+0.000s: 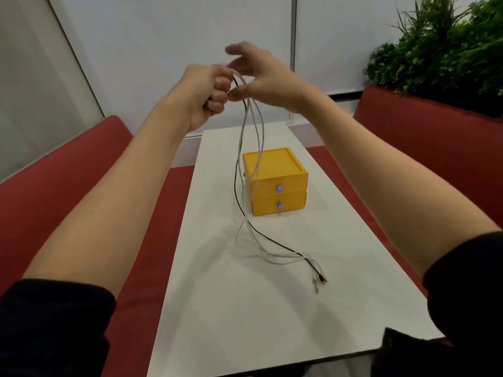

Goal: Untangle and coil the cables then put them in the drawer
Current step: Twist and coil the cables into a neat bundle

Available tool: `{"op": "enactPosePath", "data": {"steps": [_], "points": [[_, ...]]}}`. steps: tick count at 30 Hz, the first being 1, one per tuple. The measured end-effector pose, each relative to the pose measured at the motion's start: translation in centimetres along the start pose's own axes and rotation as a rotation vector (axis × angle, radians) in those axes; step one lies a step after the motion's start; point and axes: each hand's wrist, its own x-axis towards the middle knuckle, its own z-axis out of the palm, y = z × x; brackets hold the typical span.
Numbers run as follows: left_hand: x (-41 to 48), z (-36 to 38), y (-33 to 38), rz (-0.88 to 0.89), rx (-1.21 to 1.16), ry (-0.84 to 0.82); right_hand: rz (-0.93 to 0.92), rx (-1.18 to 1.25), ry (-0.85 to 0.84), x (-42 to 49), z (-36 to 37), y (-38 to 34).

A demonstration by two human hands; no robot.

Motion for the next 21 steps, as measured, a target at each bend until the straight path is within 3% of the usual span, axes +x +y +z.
{"op": "enactPosePath", "data": {"steps": [5, 10, 14, 21], "points": [[-0.2, -2.1, -2.2, -0.082, -0.098, -0.016, 0.026, -0.117, -0.012, -0.4, 3.9, 1.5], [0.5, -6.2, -4.0, -0.193, -0.578, 0.048, 0.075, -0.183, -0.076, -2.9, 6.3, 3.4], [0.9, -8.7, -4.2, -0.116, -0.716, 0.193, 0.065, -0.256, -0.069, -5.0, 6.6, 5.9], [2.5, -10.0, -5.0, -0.041, -0.822, 0.314, 0.282, -0.231, -0.122, -9.3, 6.6, 11.8]]}}
